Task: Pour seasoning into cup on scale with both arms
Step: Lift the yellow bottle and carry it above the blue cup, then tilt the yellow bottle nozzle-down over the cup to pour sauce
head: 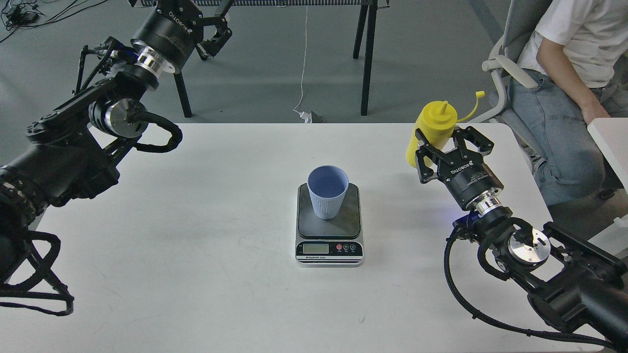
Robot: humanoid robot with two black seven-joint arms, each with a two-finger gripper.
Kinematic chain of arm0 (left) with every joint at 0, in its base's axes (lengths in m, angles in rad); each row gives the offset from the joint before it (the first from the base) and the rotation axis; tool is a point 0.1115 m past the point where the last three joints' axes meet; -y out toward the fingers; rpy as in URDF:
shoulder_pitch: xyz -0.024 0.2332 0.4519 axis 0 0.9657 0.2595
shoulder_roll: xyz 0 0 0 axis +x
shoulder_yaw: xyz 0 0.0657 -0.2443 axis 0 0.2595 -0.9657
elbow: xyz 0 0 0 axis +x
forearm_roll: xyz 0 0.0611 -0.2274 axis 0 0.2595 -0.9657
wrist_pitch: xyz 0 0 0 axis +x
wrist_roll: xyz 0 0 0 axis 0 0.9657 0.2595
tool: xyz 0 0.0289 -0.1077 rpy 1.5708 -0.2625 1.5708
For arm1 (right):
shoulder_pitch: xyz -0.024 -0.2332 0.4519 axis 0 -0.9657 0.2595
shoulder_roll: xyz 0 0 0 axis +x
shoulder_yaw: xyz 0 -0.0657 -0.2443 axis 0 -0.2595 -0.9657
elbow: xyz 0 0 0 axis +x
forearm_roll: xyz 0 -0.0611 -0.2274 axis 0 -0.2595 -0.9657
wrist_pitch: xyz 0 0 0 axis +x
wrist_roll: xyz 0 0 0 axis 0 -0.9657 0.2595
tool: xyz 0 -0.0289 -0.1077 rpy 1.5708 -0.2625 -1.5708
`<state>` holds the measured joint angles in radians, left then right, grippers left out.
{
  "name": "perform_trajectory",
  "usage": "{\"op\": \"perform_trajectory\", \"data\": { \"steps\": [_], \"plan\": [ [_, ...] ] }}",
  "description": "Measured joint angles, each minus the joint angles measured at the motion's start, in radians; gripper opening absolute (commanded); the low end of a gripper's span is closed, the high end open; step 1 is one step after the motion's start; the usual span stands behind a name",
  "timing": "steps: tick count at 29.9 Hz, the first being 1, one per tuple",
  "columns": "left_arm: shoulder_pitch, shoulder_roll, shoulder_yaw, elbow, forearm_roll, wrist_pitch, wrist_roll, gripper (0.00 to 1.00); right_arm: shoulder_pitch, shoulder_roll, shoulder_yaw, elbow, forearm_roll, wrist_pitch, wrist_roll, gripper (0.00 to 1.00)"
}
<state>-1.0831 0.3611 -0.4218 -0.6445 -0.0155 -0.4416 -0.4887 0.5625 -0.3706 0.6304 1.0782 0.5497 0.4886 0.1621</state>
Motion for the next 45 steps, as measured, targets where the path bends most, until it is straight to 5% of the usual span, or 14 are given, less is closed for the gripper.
{"op": "perform_trajectory", "data": {
  "steps": [18,45],
  "plan": [
    [0.02,0.03,-0.009,-0.001,-0.003,-0.003,0.0,1.0,0.145,-0.006,-0.052,0.038,-0.399,-0.004,-0.003,0.33],
    [0.022,0.024,-0.009,-0.001,-0.002,-0.002,0.0,1.0,0.145,0.023,-0.099,0.074,-1.096,-0.369,-0.046,0.32]
  ]
}}
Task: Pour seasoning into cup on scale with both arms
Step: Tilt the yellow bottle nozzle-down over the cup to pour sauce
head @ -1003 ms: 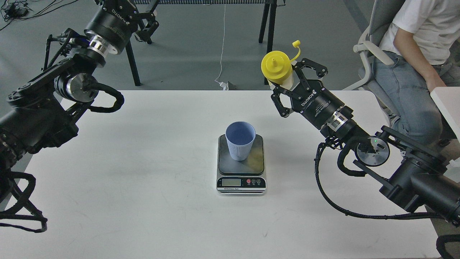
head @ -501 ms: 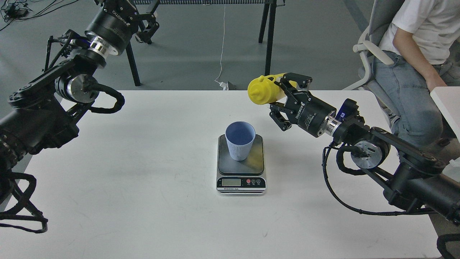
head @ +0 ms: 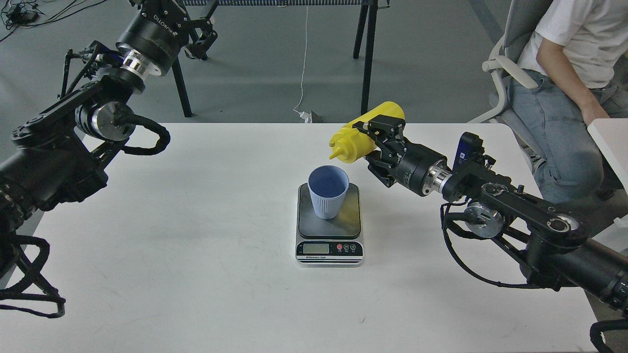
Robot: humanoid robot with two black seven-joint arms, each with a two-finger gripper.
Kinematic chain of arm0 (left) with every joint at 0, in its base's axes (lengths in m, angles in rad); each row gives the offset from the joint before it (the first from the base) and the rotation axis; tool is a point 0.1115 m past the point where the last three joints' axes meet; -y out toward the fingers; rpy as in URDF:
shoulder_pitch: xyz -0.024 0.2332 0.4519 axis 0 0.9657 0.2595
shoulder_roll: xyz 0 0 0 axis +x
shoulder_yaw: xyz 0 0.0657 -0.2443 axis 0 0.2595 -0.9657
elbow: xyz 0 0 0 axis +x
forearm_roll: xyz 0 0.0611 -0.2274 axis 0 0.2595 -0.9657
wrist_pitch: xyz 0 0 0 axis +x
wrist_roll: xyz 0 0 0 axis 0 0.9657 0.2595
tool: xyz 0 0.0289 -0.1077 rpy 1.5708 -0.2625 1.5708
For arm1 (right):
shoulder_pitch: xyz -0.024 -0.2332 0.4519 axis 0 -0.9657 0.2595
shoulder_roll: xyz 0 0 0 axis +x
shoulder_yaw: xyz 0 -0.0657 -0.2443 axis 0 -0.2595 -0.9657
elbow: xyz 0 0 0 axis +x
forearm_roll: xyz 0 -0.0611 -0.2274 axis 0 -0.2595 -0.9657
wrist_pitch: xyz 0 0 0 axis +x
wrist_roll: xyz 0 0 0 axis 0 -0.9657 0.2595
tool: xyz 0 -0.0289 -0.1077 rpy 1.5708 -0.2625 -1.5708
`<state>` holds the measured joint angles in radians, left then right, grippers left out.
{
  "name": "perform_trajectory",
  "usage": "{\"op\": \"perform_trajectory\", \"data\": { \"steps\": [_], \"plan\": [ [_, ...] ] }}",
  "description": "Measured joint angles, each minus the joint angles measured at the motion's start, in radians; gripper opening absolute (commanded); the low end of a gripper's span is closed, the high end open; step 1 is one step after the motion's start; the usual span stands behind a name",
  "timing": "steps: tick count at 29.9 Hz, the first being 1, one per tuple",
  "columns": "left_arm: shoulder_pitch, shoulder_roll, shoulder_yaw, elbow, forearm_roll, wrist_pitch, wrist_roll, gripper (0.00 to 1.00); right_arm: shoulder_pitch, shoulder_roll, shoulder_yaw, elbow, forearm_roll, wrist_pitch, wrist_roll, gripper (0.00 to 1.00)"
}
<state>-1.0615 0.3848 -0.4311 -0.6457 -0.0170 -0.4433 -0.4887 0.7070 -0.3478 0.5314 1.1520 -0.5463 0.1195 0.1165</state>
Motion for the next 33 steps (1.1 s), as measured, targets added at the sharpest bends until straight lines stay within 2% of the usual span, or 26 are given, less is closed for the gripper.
{"op": "perform_trajectory", "data": {
  "steps": [11,15,33],
  "plan": [
    [0.0,0.0,0.0,0.0,0.0,0.0,0.0,1.0,0.017,-0.006,-0.008,0.021,-0.067,-0.057,-0.016,0.32],
    [0.0,0.002,0.0,0.0,0.0,0.0,0.0,1.0,0.031,-0.009,-0.016,0.024,-0.12,-0.092,-0.042,0.32],
    [0.0,0.002,-0.001,0.0,-0.003,0.0,0.0,1.0,0.15,-0.023,-0.188,0.026,-0.273,-0.208,-0.072,0.31]
  ]
}}
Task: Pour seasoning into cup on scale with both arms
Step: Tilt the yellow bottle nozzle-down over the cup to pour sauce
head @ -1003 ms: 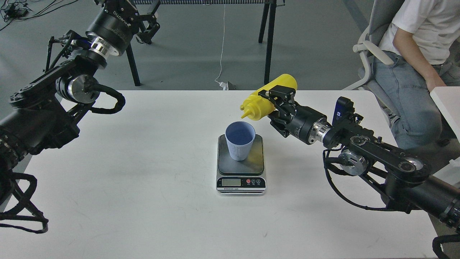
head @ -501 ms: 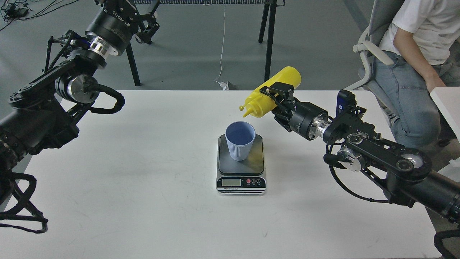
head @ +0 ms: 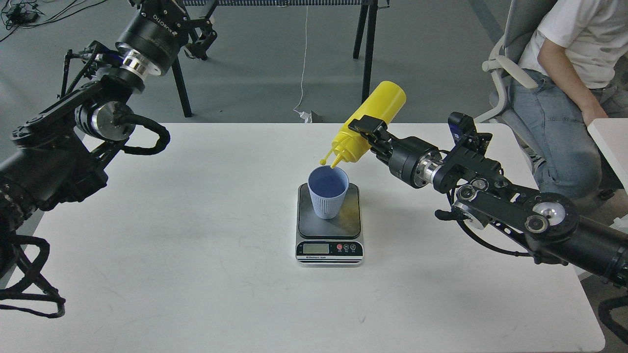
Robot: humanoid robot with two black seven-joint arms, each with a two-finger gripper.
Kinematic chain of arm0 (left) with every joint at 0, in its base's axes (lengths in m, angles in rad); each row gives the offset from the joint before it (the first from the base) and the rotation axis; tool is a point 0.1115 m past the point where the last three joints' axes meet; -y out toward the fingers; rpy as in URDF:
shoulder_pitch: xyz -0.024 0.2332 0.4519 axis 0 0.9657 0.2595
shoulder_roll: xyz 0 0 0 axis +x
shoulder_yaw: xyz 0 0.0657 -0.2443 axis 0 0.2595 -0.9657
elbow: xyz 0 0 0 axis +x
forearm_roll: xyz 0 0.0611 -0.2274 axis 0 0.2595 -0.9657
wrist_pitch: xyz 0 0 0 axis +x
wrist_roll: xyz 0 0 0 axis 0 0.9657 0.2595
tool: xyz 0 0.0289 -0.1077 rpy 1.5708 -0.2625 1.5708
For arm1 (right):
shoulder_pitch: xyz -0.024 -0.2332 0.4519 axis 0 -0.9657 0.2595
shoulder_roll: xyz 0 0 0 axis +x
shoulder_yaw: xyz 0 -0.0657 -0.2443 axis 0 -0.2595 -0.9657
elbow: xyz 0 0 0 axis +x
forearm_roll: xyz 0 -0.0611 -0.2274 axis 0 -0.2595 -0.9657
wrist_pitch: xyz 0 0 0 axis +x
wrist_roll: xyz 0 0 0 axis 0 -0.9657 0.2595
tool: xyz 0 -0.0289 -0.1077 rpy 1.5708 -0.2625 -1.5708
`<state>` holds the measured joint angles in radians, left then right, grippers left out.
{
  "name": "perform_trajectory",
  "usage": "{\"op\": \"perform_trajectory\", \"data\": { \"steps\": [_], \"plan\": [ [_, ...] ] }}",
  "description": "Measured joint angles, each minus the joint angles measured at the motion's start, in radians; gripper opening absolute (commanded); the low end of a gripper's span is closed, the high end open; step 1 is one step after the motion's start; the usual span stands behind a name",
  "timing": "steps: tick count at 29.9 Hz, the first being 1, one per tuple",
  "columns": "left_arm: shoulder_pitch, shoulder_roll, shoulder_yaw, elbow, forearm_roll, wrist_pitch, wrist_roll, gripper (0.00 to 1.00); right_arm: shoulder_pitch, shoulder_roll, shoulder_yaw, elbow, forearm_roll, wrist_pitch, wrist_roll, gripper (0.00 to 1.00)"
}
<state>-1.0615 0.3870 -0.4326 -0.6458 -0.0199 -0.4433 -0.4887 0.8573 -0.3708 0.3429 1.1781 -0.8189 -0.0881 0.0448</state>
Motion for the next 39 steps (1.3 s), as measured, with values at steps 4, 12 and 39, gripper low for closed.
{"op": "perform_trajectory", "data": {
  "steps": [4,12,39],
  "plan": [
    [0.0,0.0,0.0,0.0,0.0,0.0,0.0,1.0,0.021,-0.023,-0.008,0.02,-0.025,-0.004,-0.002,0.31],
    [0.0,0.001,0.0,0.0,0.0,0.0,0.0,1.0,0.122,-0.065,-0.117,0.064,-0.061,-0.011,-0.02,0.31],
    [0.0,0.008,-0.002,0.0,-0.003,0.0,0.0,1.0,0.312,-0.089,-0.33,0.107,-0.245,-0.02,-0.049,0.31]
  ]
}}
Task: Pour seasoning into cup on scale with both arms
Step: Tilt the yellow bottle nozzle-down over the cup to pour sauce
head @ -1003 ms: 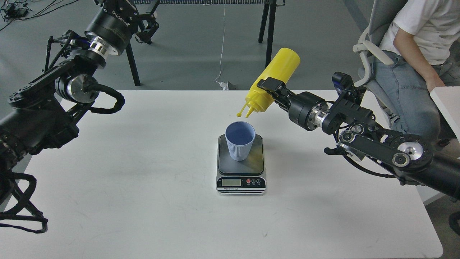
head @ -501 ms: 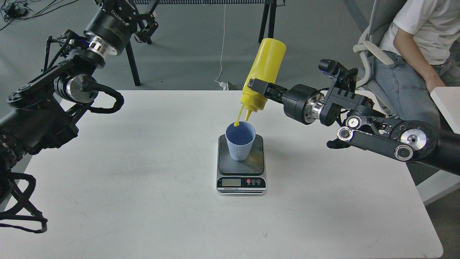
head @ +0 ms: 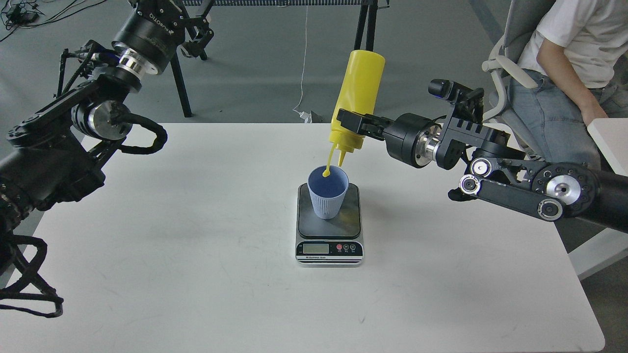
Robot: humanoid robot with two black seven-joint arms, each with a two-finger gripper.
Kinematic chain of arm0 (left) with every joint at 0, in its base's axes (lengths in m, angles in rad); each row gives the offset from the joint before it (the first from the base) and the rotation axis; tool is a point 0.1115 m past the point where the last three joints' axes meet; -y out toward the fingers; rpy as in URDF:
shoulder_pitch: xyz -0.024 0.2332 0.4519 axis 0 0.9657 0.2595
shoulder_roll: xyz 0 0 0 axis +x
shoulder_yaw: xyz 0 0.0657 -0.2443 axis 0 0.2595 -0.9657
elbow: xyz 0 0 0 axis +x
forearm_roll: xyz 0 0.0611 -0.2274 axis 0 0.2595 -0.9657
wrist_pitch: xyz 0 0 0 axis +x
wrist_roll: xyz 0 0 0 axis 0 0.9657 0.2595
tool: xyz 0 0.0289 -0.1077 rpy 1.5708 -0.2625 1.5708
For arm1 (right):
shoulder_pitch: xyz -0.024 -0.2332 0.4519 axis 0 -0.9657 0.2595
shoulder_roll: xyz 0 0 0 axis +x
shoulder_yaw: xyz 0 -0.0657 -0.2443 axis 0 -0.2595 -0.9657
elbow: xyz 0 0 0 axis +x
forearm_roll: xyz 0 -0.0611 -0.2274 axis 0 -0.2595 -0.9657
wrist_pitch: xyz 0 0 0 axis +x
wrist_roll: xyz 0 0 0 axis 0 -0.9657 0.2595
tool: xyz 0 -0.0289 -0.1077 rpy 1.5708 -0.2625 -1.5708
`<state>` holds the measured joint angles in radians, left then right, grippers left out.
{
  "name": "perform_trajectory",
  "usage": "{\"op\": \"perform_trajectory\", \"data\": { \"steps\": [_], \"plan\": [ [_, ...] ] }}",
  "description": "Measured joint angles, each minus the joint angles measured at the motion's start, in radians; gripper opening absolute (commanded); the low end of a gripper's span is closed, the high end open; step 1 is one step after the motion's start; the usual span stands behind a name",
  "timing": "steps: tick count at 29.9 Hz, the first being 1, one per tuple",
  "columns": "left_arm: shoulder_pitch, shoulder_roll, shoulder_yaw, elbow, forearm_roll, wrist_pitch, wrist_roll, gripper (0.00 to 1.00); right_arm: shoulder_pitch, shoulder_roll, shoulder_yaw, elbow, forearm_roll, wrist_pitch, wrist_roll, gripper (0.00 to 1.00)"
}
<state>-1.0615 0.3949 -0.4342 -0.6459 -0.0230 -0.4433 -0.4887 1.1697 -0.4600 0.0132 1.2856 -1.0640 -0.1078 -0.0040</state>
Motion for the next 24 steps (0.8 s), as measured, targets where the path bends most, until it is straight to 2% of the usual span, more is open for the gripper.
{"op": "perform_trajectory", "data": {
  "steps": [24],
  "plan": [
    [0.008,0.001,-0.001,0.0,-0.002,0.0,0.0,1.0,0.141,0.027,-0.14,-0.002,-0.294,-0.001,0.001,0.31]
  ]
}}
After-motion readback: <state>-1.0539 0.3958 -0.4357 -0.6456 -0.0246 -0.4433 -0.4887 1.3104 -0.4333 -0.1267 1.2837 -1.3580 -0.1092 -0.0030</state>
